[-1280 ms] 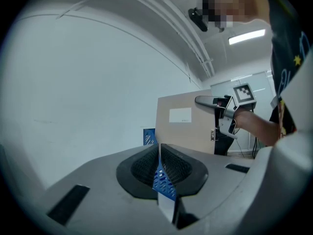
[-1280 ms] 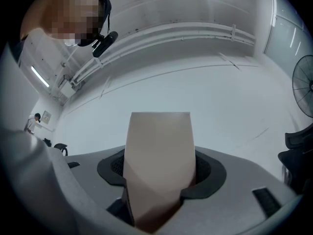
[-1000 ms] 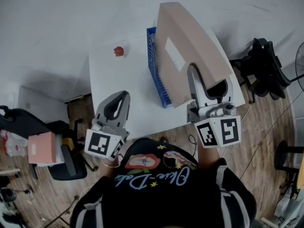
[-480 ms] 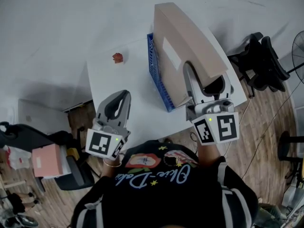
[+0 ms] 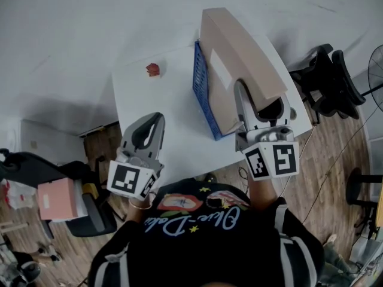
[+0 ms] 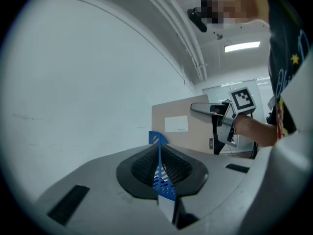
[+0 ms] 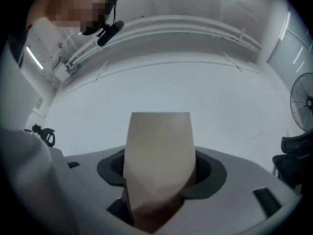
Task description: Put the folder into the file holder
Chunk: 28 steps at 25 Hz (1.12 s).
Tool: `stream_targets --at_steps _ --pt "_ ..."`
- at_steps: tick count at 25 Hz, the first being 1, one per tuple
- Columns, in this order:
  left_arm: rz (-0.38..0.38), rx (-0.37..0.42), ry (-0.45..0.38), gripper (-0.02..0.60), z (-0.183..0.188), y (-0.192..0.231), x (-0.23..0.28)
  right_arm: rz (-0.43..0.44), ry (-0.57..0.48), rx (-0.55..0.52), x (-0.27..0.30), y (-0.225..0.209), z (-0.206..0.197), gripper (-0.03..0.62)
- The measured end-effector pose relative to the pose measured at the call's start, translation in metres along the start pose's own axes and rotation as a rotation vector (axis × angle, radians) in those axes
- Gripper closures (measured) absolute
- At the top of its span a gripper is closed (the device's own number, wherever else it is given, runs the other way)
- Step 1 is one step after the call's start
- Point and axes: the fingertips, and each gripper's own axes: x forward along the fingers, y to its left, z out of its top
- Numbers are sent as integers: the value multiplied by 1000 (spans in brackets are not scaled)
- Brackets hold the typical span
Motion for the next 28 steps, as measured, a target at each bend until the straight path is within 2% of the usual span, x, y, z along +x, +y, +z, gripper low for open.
stream_targets --at_steps 28 --pt "-17 7 -9 568 3 -7 9 28 48 0 -2 -4 -28 322"
